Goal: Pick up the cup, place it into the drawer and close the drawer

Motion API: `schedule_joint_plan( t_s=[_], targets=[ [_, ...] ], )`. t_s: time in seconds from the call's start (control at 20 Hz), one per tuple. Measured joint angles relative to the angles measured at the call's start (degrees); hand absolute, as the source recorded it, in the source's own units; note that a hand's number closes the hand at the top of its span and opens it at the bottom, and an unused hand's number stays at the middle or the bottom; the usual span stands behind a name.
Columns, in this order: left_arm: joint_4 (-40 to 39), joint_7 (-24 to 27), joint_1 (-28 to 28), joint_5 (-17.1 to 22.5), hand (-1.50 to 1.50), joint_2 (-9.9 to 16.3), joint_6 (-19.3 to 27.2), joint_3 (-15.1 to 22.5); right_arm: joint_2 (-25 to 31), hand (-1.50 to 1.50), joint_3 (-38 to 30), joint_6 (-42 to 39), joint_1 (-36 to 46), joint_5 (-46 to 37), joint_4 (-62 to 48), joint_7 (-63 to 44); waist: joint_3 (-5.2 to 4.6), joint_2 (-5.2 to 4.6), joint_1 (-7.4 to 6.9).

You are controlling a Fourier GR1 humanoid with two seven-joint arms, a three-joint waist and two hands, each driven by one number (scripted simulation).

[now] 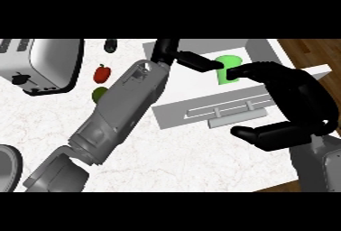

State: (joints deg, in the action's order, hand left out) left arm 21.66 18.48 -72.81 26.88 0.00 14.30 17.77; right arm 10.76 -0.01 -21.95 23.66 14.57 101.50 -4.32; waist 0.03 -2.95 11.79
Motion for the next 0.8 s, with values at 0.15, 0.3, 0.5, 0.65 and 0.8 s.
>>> schedule_joint_plan(
  t_s=[0.15,0.3,0.5,0.65,0.8],
  targets=[
    [1.3,2.9,-0.1,3.1,-1.5,0.0,0.0,-1.1,1.1,1.5,2.6,-4.7,-0.4,3.1,-0.2,-1.8,-0.02,0.23,-0.41],
    [1.7,5.7,-0.1,5.5,-1.5,0.0,0.9,-2.1,4.4,1.5,5.4,-9.6,-1.0,2.6,-0.5,-3.9,-0.05,0.56,-1.57],
    [1.3,8.1,-0.2,7.8,-1.5,0.0,3.1,-2.3,9.0,-1.5,8.9,-13.9,-3.2,-1.6,0.7,-6.2,-0.03,1.22,-3.14],
    [0.7,9.0,-0.4,8.9,-1.5,0.0,3.8,-2.6,11.3,-1.5,9.9,-13.9,-3.9,-8.0,1.2,-5.9,0.0,1.57,-5.03],
    [0.7,10.5,0.8,10.2,-1.5,0.0,3.2,-2.9,11.8,-1.5,12.0,-11.4,-4.9,-16.8,0.2,-4.5,0.01,1.81,-7.01]
  ],
)
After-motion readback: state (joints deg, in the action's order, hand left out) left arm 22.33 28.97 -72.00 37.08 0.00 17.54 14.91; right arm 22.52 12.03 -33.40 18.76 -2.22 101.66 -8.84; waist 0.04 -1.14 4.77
